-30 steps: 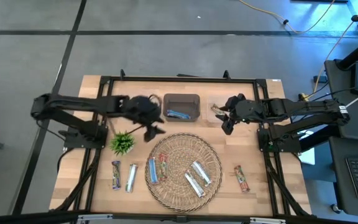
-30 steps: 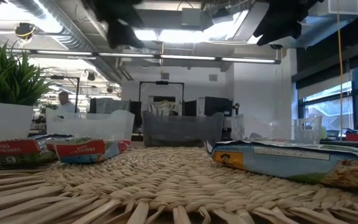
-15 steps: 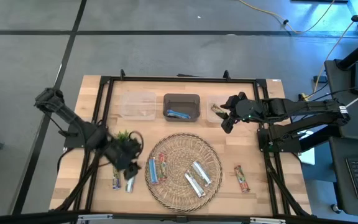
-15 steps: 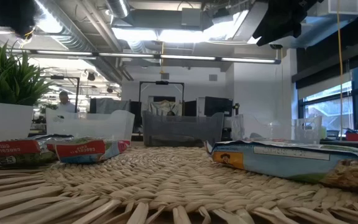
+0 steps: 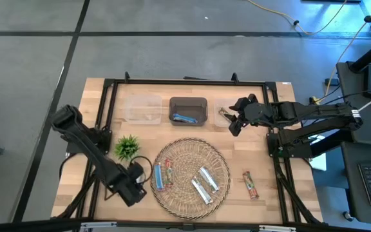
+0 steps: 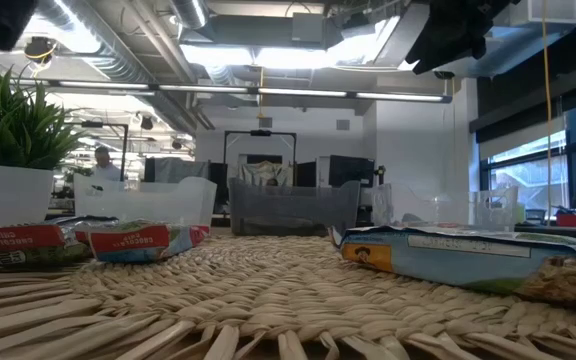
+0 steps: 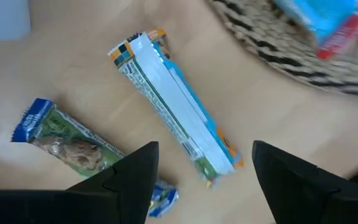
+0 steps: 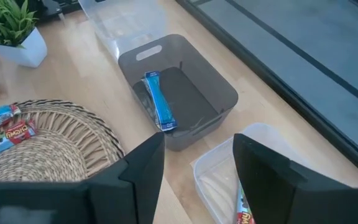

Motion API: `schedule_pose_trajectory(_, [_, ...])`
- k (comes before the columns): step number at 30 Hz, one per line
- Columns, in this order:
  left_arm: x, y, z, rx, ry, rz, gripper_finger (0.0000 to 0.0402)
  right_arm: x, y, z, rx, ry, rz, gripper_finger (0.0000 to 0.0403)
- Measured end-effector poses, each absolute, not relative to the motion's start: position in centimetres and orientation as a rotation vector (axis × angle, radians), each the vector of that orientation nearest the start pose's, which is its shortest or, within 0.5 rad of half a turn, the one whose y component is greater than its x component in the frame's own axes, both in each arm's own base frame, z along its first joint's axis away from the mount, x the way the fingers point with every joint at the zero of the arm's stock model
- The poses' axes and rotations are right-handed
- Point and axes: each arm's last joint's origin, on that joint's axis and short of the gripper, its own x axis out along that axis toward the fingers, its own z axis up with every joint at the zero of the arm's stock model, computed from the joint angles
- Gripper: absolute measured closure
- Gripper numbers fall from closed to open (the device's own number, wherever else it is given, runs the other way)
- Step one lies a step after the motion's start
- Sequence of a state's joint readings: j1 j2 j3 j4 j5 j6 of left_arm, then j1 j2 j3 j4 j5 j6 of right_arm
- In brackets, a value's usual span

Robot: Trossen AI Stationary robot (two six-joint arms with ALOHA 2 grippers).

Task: Pick and place Granola Bars by type
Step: Put the yellow granola bar into the left transparent bin

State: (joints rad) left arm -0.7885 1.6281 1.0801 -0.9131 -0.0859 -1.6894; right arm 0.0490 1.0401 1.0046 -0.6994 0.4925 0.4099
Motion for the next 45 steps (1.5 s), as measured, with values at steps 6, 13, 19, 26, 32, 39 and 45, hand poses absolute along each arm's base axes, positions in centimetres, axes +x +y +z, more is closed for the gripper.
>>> schedule_pose_trajectory(6, [21.3,-19.8,17.4,-0.812,1.318,0.823,0.0151,20.3,-0.4,32.0,0.186,0.611,-0.564,0.0209])
schedule_pose_trajectory(13, [22.0,-19.8,15.6,-0.857,1.316,0.942,0.0151,20.3,-0.4,32.0,0.186,0.611,-0.564,0.0209])
schedule_pose_trajectory(19, [22.4,-20.0,14.5,-0.87,1.38,0.965,0.0152,20.3,-0.4,32.0,0.186,0.612,-0.564,0.0209])
schedule_pose_trajectory(26, [22.8,-20.4,14.1,-0.898,1.375,0.936,0.0197,20.3,-0.4,32.0,0.186,0.612,-0.564,0.0209])
schedule_pose_trajectory(32, [22.9,-20.4,14.1,-0.897,1.363,0.916,0.027,20.3,-0.4,32.0,0.186,0.612,-0.564,0.0209])
schedule_pose_trajectory(39, [22.9,-20.4,14.2,-0.885,1.35,0.904,0.0336,20.3,-0.4,32.0,0.186,0.612,-0.564,0.0209])
schedule_pose_trajectory(45, [22.4,-20.2,16.4,-0.887,1.346,0.797,0.0348,20.3,-0.4,32.0,0.184,0.613,-0.563,0.0209])
